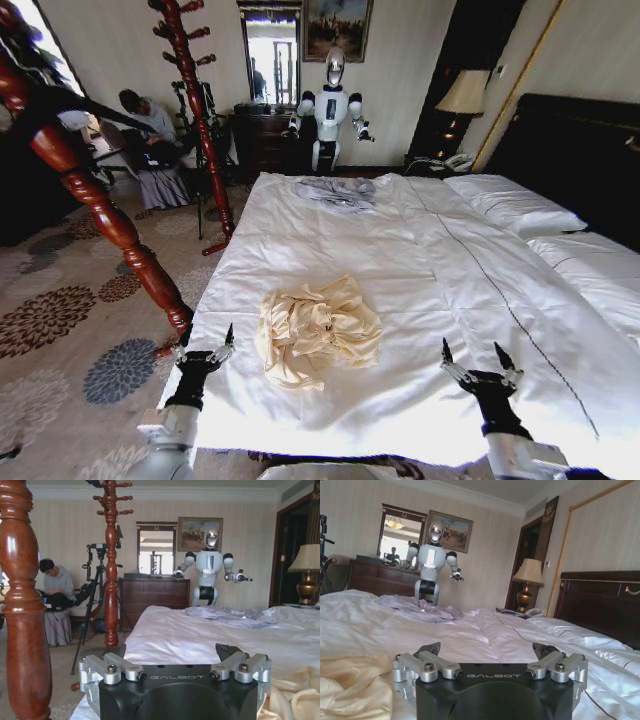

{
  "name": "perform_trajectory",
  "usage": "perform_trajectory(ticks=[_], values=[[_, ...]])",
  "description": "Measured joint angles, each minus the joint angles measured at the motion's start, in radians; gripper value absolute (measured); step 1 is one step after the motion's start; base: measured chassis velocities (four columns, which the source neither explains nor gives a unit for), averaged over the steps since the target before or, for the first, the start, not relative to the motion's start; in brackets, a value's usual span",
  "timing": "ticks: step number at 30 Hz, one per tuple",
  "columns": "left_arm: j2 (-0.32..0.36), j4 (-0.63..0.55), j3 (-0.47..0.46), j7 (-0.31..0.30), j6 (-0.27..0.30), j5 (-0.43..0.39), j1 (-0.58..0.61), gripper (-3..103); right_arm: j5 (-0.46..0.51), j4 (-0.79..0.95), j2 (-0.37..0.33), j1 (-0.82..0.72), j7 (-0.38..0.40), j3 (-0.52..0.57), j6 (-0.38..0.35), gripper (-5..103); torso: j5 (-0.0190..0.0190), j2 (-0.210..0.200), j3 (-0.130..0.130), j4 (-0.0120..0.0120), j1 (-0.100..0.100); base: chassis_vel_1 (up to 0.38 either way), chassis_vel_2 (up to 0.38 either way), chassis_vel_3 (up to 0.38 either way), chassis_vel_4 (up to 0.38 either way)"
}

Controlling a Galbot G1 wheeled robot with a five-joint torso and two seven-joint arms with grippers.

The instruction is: Pick up the clothes from the bed and hang them on the clothes hanger.

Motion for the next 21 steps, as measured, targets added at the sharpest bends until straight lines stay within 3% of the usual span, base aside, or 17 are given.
perform_trajectory(ticks=[5, 6, 9, 10, 17, 21], values=[[0.014, 0.013, 0.021, -0.019, 0.032, -0.028, -0.026, 100, -0.010, -0.003, 0.016, -0.003, 0.003, -0.004, 0.002, 100, 0.0000, 0.000, 0.000, 0.0000, 0.000, 0.000, 0.000, 0.000, 0.000], [0.024, 0.013, 0.029, -0.044, 0.082, -0.078, -0.051, 100, -0.011, -0.008, 0.021, -0.003, 0.005, -0.004, 0.002, 100, 0.0000, 0.000, 0.000, 0.0001, 0.000, 0.000, 0.000, 0.000, 0.000], [0.055, 0.010, 0.037, -0.091, 0.159, -0.177, -0.104, 100, -0.012, -0.011, 0.026, -0.002, 0.009, -0.005, 0.002, 100, 0.0000, 0.000, 0.000, 0.0001, 0.000, 0.000, 0.000, 0.000, 0.000], [0.086, 0.005, 0.046, -0.120, 0.208, -0.247, -0.149, 100, -0.014, -0.013, 0.029, -0.002, 0.011, -0.005, 0.001, 100, -0.0001, 0.000, 0.000, -0.0003, 0.000, 0.000, 0.000, 0.000, 0.000], [0.163, 0.017, 0.066, -0.166, 0.273, -0.375, -0.247, 100, -0.020, -0.020, 0.021, 0.016, 0.016, -0.020, -0.012, 100, 0.0000, 0.000, 0.000, 0.0001, 0.000, 0.000, 0.000, 0.000, 0.000], [0.205, 0.076, 0.081, -0.204, 0.321, -0.487, -0.338, 100, -0.022, -0.021, 0.001, 0.028, 0.022, -0.035, -0.031, 100, 0.0000, 0.000, 0.000, 0.0006, 0.000, 0.000, 0.000, 0.000, 0.000]])
